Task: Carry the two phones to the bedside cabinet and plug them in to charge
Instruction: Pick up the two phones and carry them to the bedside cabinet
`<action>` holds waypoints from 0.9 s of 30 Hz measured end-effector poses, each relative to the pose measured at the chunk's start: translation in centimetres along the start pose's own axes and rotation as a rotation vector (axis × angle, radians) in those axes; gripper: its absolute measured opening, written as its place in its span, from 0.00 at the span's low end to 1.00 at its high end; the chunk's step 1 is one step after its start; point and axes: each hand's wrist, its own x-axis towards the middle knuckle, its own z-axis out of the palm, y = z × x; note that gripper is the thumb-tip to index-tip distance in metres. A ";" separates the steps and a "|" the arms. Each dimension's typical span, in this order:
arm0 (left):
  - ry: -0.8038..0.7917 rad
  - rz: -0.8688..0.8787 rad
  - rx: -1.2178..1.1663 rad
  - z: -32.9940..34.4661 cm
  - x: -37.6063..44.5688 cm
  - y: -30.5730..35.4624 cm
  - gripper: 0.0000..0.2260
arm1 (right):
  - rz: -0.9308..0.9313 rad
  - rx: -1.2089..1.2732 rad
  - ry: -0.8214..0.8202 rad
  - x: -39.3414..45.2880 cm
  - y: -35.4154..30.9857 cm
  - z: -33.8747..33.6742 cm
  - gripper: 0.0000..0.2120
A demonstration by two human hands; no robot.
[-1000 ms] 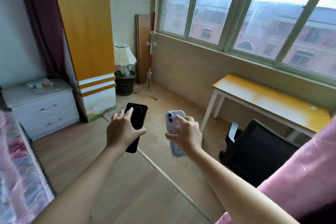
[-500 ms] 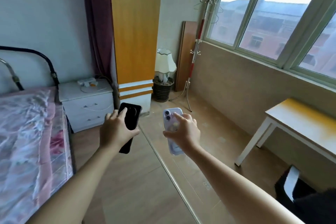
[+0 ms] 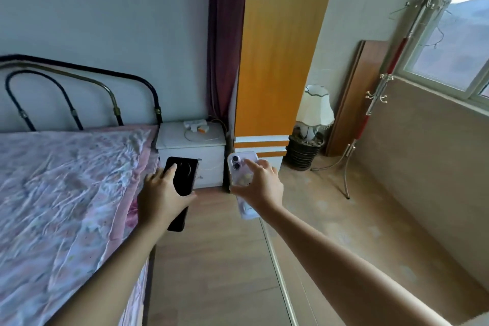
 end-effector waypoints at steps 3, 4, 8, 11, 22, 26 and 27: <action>0.015 -0.040 0.022 0.8 2.6 -1.0 0.38 | -0.043 0.007 -0.018 3.8 -0.2 1.6 0.34; 0.016 -0.058 0.031 1.0 3.5 -1.4 0.38 | -0.048 0.007 -0.025 4.9 -0.3 2.2 0.34; 0.024 -0.087 0.077 1.8 7.5 -3.5 0.39 | -0.072 0.032 -0.057 9.7 -1.0 4.8 0.34; 0.026 -0.114 0.078 2.9 11.2 -5.6 0.38 | -0.071 0.047 -0.071 13.6 -1.9 7.0 0.34; -0.036 -0.093 0.071 8.4 29.1 -12.5 0.37 | 0.004 0.038 -0.080 29.2 -6.4 16.0 0.35; -0.063 -0.082 0.062 10.2 35.0 -14.1 0.38 | 0.022 0.030 -0.062 34.0 -7.0 18.1 0.35; -0.065 -0.080 0.055 10.7 36.2 -14.4 0.38 | 0.024 0.035 -0.065 35.2 -7.0 18.5 0.35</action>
